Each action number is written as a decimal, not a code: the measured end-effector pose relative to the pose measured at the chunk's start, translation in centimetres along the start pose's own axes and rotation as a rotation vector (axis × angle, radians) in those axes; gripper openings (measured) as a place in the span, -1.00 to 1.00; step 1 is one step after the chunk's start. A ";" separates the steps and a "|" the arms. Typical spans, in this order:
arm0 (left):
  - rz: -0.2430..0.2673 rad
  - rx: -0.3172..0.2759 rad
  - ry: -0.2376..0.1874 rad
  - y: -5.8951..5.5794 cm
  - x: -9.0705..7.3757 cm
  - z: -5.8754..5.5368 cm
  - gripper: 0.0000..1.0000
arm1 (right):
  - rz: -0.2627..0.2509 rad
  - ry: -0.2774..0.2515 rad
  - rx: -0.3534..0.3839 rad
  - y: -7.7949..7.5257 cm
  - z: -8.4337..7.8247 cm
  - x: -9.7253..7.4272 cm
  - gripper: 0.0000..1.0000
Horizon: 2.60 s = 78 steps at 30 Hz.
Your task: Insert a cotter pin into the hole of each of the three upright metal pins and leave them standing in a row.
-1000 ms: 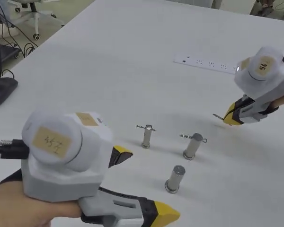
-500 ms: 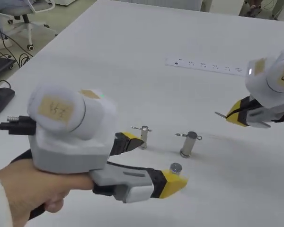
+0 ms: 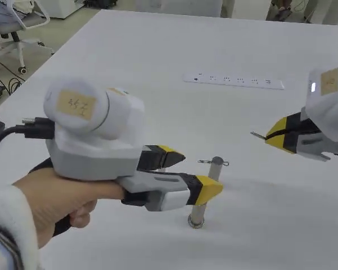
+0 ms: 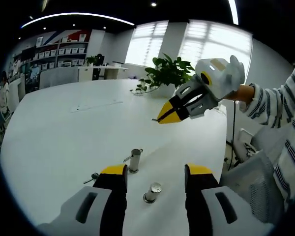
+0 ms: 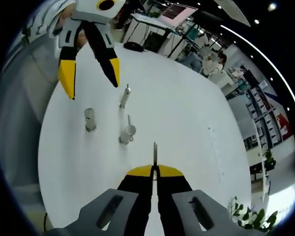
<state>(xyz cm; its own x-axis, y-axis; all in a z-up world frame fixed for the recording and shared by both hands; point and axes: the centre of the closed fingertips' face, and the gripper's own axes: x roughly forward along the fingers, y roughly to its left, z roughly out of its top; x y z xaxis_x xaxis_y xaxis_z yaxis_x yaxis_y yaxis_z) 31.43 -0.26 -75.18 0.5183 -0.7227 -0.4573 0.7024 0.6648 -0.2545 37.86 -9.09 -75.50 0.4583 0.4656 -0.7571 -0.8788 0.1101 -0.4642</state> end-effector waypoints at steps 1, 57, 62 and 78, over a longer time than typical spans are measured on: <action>-0.002 0.001 0.002 0.1 0.1 0.0 -0.10 | -0.003 -0.004 -0.004 0.2 0.2 -0.2 -0.95; -0.236 -0.200 0.049 -4.2 4.4 0.2 -0.92 | -0.048 -0.050 -0.107 7.4 2.7 -1.3 -0.95; -0.240 -0.208 0.057 -4.2 4.4 0.0 -0.93 | -0.055 -0.054 -0.112 7.4 2.7 -1.4 -0.95; -0.246 -0.208 0.067 -4.5 4.3 -0.1 -0.97 | -0.054 -0.055 -0.102 7.6 2.7 -1.5 -0.95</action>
<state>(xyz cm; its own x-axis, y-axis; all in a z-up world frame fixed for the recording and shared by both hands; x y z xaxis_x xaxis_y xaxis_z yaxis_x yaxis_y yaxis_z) 30.47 -6.32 -76.13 0.3071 -0.8570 -0.4138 0.6845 0.5010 -0.5296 30.11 -6.60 -76.69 0.4940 0.5095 -0.7046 -0.8336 0.0473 -0.5503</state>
